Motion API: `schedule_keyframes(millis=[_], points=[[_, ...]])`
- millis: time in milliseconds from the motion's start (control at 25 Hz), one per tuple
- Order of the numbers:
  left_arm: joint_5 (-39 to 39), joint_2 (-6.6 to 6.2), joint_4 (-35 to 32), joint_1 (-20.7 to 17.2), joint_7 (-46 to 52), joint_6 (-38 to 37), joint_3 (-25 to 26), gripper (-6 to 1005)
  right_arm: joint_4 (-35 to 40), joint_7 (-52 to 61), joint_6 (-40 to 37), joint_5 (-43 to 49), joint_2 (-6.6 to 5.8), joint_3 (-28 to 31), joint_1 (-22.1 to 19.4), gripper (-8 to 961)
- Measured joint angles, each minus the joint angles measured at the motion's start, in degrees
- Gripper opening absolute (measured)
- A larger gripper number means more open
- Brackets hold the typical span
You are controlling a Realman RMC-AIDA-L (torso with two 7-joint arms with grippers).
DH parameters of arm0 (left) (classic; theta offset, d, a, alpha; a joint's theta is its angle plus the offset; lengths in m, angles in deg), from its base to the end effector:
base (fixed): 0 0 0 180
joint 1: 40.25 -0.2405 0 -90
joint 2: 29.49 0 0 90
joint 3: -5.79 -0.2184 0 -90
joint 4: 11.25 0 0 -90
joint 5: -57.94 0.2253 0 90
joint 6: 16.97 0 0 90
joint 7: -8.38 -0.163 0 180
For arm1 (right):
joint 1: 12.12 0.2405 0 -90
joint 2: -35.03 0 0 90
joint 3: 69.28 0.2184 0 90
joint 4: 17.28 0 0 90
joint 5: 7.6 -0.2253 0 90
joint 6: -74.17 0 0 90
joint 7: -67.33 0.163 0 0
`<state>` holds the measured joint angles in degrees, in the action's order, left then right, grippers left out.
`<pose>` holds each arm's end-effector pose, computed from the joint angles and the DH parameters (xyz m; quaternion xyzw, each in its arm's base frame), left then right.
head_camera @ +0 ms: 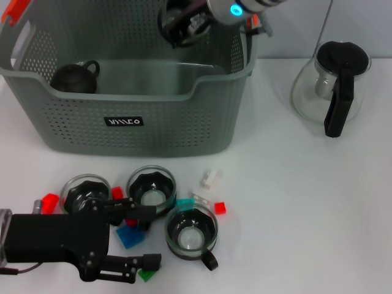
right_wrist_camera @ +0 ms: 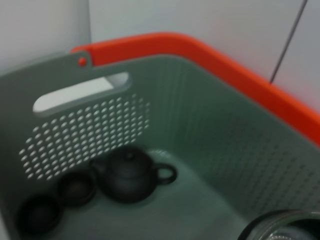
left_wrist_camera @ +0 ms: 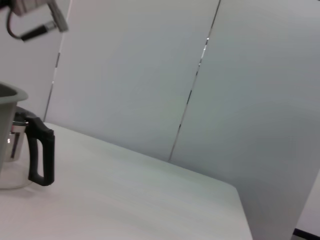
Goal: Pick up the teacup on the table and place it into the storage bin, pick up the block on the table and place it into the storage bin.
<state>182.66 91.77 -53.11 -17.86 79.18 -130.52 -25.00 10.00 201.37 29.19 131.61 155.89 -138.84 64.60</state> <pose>-0.2509 0.2415 0.0140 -0.9430 -0.1718 -0.2849 0.0103 0.0083 0.4702 -0.0843 -0.9496 0.1758 -0.0026 0.2597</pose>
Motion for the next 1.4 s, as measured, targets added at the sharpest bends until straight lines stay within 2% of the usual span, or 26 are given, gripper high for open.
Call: schedule_keyframes(millis=[280, 520, 800, 1360, 1400], points=[[-0.07, 0.03, 0.21, -0.15, 0.02, 0.80, 0.06, 841, -4.58, -2.55, 4.16, -7.36, 0.15, -6.87, -0.43, 51], [-0.26, 0.03, 0.23, -0.30, -0.12, 0.98, 0.41, 842, -5.05, -3.76, 7.33, -14.31, 0.25, -11.20, -2.17, 53], [-0.24, 0.03, 0.21, -0.26, -0.12, 1.05, 0.39, 842, -5.96, -4.01, 10.00, -15.99, 0.48, -12.11, -2.48, 54], [-0.36, 0.03, 0.29, -0.42, -0.05, 1.31, 0.64, 841, -6.06, -3.89, 7.06, -15.85, -0.09, -12.49, -2.05, 57], [-0.36, 0.03, 0.29, -0.42, -0.02, 1.31, 0.64, 841, -5.96, -3.88, 7.04, -15.87, -0.15, -12.44, -2.05, 95]])
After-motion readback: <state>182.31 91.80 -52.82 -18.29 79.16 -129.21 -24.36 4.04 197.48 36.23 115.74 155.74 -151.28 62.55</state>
